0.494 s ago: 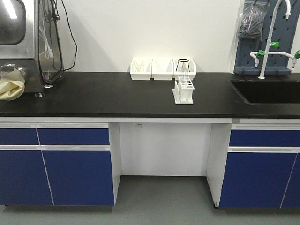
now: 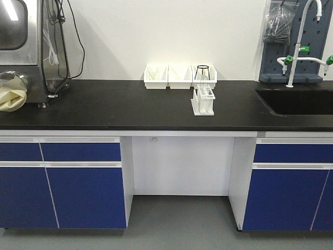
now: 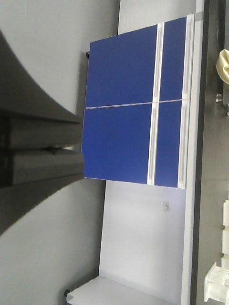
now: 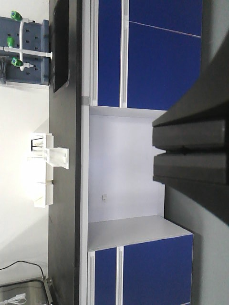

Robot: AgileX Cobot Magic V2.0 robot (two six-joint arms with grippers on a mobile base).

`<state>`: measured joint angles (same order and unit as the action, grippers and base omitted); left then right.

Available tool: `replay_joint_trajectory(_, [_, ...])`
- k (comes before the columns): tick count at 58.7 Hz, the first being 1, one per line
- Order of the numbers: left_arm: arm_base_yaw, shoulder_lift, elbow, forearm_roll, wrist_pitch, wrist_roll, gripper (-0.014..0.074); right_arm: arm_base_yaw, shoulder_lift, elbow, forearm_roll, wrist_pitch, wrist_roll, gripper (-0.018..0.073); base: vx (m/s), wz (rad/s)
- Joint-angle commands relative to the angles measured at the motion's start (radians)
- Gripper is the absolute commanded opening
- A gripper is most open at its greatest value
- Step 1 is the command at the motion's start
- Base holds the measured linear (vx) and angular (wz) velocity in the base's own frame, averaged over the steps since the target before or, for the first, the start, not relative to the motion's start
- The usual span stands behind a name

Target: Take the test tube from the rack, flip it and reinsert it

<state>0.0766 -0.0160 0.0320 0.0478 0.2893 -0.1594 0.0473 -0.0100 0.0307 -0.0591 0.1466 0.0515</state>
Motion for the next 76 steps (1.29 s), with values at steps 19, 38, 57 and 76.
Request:
replay_joint_trajectory(19, [-0.007, -0.011, 0.0, -0.004, -0.087, 0.0, -0.0006, -0.006, -0.011, 0.0, -0.004, -0.081, 0.0, -0.0012, 0.02, -0.03])
replay_joint_trajectory(38, [-0.007, -0.011, 0.0, -0.004, -0.087, 0.0, -0.0006, -0.006, -0.011, 0.0, -0.004, -0.081, 0.0, -0.0012, 0.07, -0.02])
replay_joint_trajectory(57, [-0.007, -0.011, 0.0, -0.004, -0.087, 0.0, -0.0006, -0.006, -0.011, 0.0, -0.004, -0.081, 0.0, -0.0012, 0.13, 0.07])
replay_joint_trajectory(76, [-0.007, -0.011, 0.0, -0.004, -0.087, 0.0, -0.0006, -0.006, -0.011, 0.0, -0.004, -0.081, 0.0, -0.0012, 0.15, 0.09])
